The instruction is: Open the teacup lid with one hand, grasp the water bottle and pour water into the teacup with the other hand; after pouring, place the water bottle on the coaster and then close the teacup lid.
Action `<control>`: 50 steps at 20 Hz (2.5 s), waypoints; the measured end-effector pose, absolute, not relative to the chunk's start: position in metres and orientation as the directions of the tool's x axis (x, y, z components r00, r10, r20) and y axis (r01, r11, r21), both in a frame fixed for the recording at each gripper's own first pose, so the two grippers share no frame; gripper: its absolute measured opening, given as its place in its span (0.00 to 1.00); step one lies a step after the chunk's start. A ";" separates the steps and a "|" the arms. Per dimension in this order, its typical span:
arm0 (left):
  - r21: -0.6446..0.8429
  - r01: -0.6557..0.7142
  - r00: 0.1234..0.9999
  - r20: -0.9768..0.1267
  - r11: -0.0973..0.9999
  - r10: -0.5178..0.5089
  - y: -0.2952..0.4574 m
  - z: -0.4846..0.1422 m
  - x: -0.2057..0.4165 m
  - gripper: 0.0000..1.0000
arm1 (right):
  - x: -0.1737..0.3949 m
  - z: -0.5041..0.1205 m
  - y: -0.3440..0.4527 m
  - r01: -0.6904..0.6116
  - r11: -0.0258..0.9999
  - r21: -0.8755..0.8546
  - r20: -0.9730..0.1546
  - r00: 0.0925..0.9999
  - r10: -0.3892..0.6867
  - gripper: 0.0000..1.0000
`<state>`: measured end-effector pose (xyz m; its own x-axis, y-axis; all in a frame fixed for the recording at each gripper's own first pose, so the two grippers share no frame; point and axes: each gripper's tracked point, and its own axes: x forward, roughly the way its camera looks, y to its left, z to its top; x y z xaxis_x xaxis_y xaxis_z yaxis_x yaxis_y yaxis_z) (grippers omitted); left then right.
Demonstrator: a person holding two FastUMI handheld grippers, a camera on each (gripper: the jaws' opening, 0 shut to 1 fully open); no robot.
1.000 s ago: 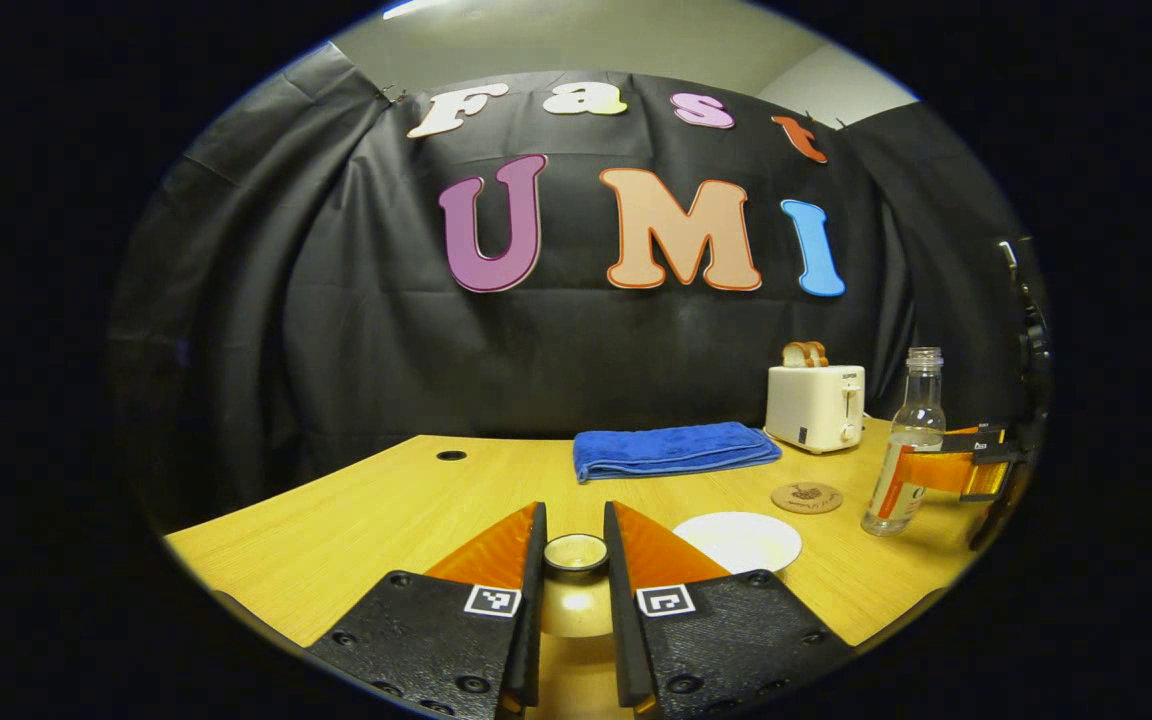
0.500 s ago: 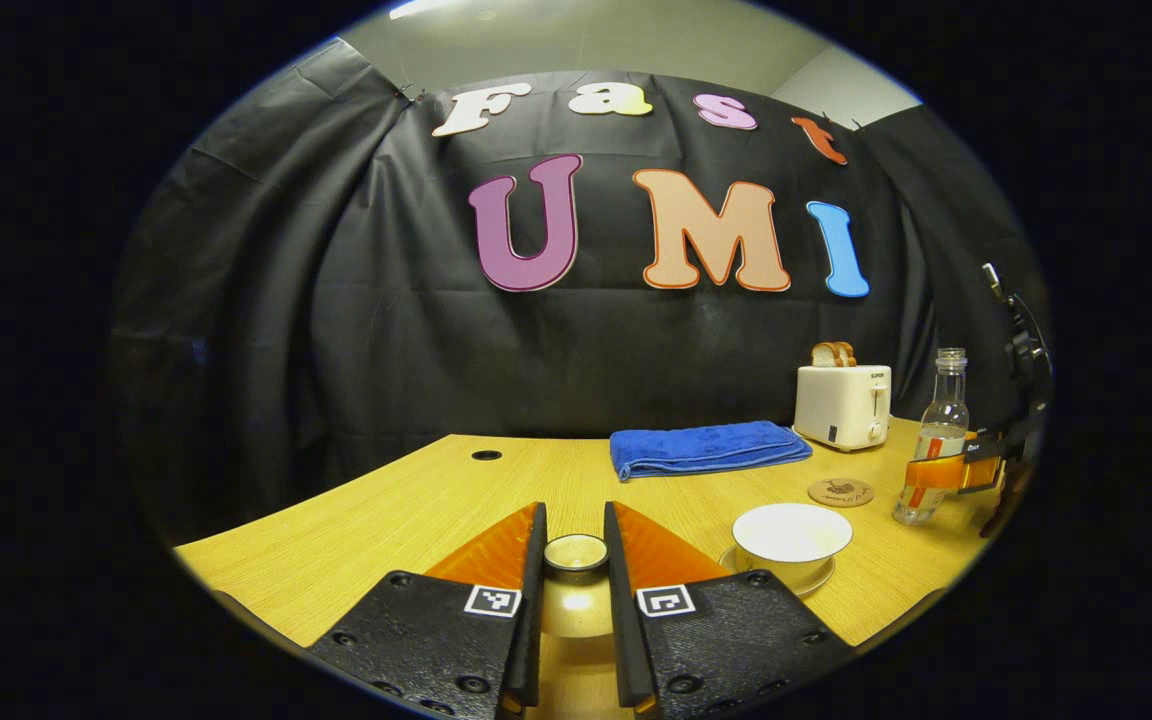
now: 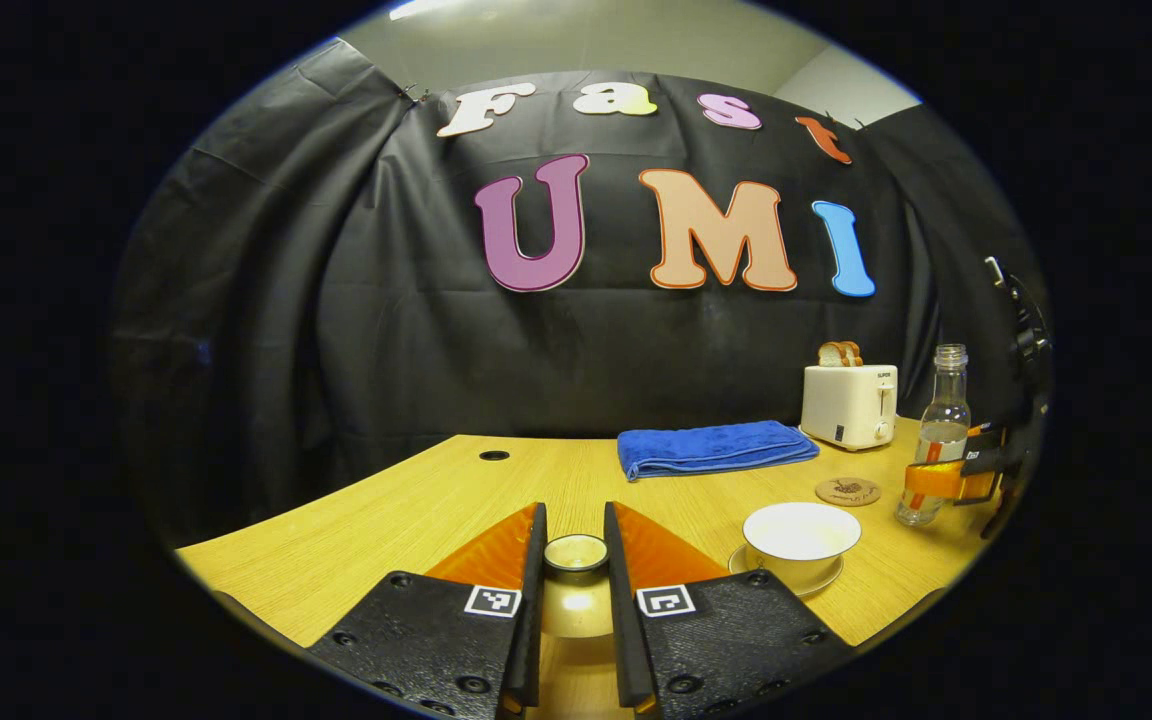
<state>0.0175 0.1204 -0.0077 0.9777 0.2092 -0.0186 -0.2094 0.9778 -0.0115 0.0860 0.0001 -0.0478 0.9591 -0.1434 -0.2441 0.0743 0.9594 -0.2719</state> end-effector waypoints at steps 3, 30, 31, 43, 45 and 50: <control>-0.012 -0.210 0.978 -0.019 0.978 0.210 0.120 -0.008 0.018 0.27 | 0.088 -0.046 0.010 0.067 0.918 -0.390 -0.219 0.962 -0.164 0.83; -0.014 -0.218 0.976 -0.021 0.976 0.217 0.121 -0.008 0.017 0.27 | 0.118 -0.018 0.051 -0.029 0.003 -1.000 -0.029 0.976 -0.216 0.83; -0.014 -0.217 0.976 -0.021 0.976 0.217 0.121 -0.009 0.017 0.27 | 0.119 -0.016 0.052 -0.028 -0.021 -0.999 -0.023 0.977 -0.213 0.82; -0.014 -0.217 0.976 -0.020 0.976 0.217 0.121 -0.009 0.017 0.25 | 0.124 0.001 0.065 -0.002 -0.219 -0.976 0.033 0.987 -0.155 0.80; -0.015 -0.218 0.976 -0.021 0.976 0.217 0.121 -0.009 0.017 0.25 | 0.125 0.002 0.067 -0.005 -0.245 -0.969 0.032 0.988 -0.148 0.80; -0.015 -0.218 0.976 -0.020 0.976 0.217 0.121 -0.008 0.018 0.26 | 0.126 0.005 0.068 0.006 -0.300 -0.954 0.049 0.990 -0.136 0.80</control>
